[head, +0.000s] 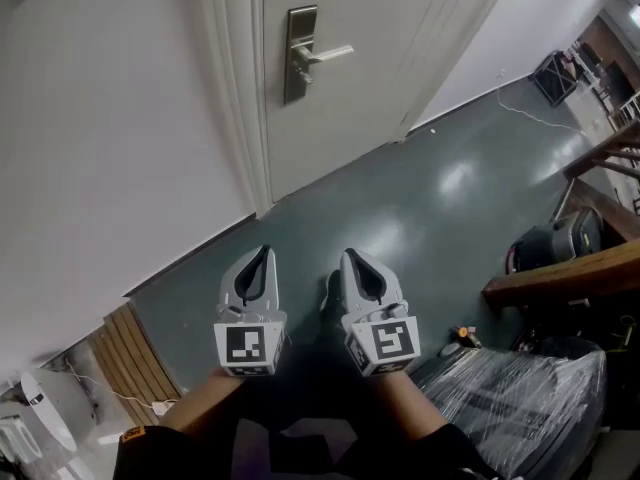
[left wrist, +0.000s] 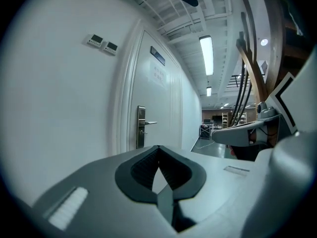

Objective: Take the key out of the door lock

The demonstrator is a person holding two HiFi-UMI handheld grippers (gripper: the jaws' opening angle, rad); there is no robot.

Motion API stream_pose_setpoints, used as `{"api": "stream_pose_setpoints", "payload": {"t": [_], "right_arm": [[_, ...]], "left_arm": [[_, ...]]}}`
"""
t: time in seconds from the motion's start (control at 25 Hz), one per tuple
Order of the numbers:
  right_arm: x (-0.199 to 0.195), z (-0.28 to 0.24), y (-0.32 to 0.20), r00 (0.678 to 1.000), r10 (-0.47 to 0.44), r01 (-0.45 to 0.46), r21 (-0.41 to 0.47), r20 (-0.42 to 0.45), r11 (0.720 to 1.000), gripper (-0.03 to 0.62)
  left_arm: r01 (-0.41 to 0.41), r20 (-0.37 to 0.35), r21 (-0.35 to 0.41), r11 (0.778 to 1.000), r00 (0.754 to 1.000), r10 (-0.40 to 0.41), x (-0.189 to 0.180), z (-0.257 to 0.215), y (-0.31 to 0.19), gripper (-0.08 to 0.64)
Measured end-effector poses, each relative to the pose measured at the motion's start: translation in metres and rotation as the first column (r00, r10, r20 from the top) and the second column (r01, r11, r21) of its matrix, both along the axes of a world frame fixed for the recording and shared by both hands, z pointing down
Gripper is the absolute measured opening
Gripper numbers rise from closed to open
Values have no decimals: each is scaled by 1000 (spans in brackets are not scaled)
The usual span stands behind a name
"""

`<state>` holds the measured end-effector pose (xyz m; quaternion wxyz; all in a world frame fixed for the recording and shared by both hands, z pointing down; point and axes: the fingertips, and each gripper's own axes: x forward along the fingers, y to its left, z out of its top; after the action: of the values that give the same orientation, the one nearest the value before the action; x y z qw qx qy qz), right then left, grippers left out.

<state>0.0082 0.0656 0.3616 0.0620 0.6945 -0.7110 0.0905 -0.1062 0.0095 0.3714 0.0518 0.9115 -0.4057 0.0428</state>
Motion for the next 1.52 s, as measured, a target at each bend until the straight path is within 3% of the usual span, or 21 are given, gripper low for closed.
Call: {"api": "stream_pose_setpoints", "payload": {"t": [0.28,0.68,0.92,1.08,1.12,1.16,1.32,1.4,1.52], "right_arm": [[35,10,-87,988,-148,148,8,42,989,-8],[102,16,-204,933,-339,342,-4,118,940,-8],[120,15,-260,871,-451,460,3,196,888,-6],[129,18,-291,837,-471,492,-5,280,871,2],[130,20,-298,827,-474,500,-10,304,866,60],[131,22,-306,817,-474,507,-16,327,862,69],[132,33,-335,783,-456,517,-36,422,855,74],[131,39,-350,750,-434,521,-40,500,853,86],[129,50,-372,667,-375,523,-47,644,851,96]], "left_arm": [[138,20,-12,990,990,-138,30,8,-70,18],[317,36,4,948,948,-317,90,-2,-161,18],[395,50,35,918,917,-397,112,-9,-199,18],[426,70,53,903,901,-429,117,-3,-219,36],[429,75,55,901,898,-433,118,-1,-225,57],[432,80,56,900,897,-435,119,0,-230,69],[434,107,46,900,893,-437,121,13,-251,69],[432,117,39,901,893,-434,121,20,-262,69],[423,120,28,906,898,-423,123,27,-282,69]]}}
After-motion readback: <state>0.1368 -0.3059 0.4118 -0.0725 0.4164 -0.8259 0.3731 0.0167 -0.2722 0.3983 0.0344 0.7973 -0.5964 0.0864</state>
